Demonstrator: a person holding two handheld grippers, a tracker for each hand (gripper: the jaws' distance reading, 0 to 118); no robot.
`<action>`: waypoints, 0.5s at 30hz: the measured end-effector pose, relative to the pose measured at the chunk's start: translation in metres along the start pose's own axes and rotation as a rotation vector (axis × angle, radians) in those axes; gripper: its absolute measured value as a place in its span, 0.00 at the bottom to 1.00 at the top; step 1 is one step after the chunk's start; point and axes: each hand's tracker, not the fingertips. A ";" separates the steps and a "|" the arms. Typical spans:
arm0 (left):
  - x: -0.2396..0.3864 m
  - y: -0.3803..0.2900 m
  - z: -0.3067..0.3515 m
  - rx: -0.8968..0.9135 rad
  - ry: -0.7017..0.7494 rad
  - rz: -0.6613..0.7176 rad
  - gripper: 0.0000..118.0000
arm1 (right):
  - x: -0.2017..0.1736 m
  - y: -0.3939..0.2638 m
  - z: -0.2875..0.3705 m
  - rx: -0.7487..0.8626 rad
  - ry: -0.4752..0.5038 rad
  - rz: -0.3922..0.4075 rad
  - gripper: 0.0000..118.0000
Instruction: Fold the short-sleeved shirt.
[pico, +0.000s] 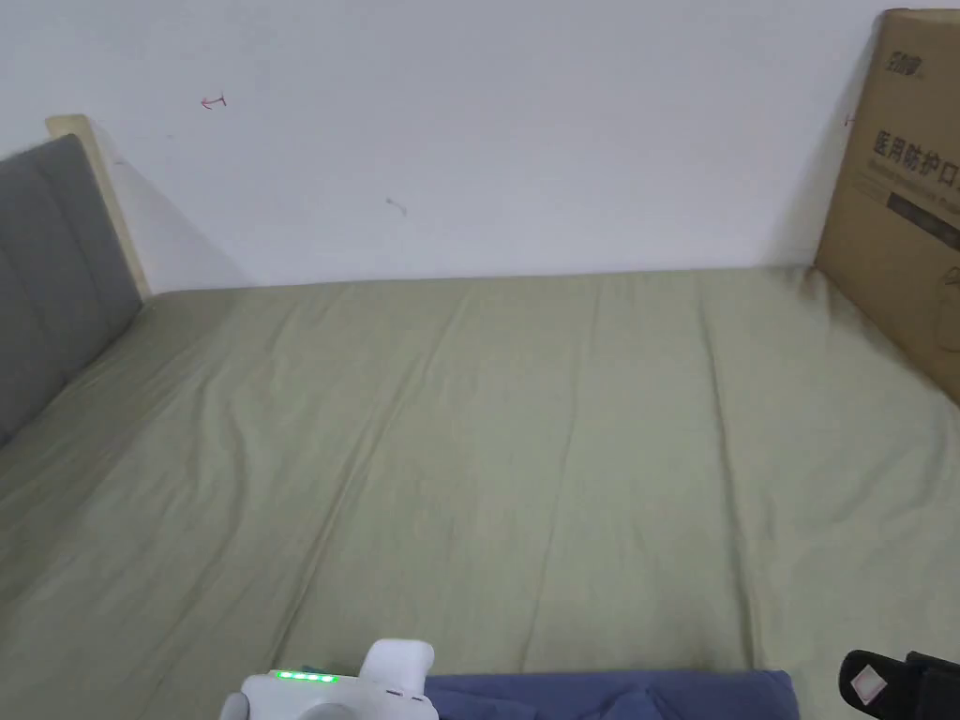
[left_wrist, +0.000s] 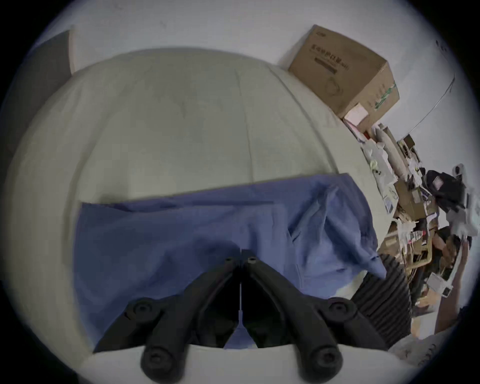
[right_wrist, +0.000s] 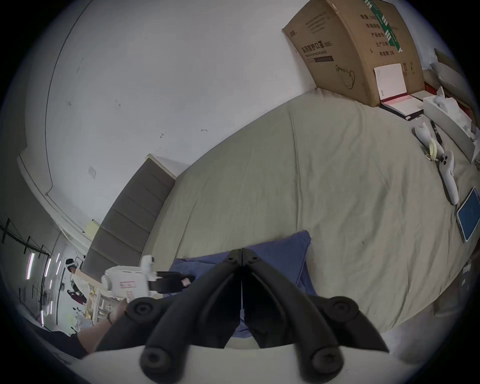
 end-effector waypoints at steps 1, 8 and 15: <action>0.001 -0.002 -0.009 -0.020 -0.008 0.019 0.00 | 0.000 0.000 0.000 -0.002 -0.006 0.005 0.00; 0.020 -0.003 -0.003 0.012 -0.133 0.006 0.01 | 0.000 -0.001 0.001 -0.013 -0.024 0.021 0.00; 0.010 -0.010 0.024 0.025 -0.377 0.100 0.01 | -0.006 0.004 0.005 0.000 -0.023 0.032 0.00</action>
